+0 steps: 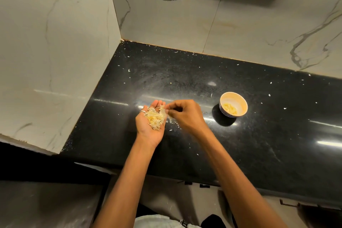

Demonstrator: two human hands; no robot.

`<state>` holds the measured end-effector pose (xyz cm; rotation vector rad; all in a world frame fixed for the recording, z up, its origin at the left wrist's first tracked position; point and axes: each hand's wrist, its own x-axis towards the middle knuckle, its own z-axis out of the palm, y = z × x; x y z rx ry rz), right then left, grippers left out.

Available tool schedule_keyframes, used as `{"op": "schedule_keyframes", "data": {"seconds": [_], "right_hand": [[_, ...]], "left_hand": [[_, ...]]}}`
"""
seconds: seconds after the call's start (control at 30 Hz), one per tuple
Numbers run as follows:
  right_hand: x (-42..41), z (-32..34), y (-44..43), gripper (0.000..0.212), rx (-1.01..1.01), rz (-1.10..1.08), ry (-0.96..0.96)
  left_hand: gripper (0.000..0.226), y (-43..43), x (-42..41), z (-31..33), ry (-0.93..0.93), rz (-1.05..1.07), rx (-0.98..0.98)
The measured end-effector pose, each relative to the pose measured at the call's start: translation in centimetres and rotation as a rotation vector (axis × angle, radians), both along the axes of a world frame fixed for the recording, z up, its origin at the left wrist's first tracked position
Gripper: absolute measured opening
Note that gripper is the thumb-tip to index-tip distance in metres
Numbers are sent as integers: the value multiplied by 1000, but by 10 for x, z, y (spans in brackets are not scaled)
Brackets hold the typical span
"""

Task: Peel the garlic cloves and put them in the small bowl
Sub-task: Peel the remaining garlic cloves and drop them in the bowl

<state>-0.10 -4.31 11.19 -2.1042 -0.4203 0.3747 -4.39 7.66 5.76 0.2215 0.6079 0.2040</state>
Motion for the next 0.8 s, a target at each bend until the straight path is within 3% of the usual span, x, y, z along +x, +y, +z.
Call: {"op": "schedule_keyframes", "data": {"seconds": [0.13,0.53,0.6,0.73,0.8], "right_hand": [[-10,10,22,18,-68,97,-210],[-6,18,23,44,-232,140,-267],[-4,19,23,39,-212,125,-320],[0,20,15,7,-193,-47,-430],[4,13,0,13,-226,-113,-378]], "left_hand": [[46,-5,-1,-1,14,-78,70],[44,-10,-3,3,28,-69,43],[45,-11,-2,4,21,-65,52],[44,-7,-1,6,7,-57,36],[44,-2,-1,8,10,-20,4]]}}
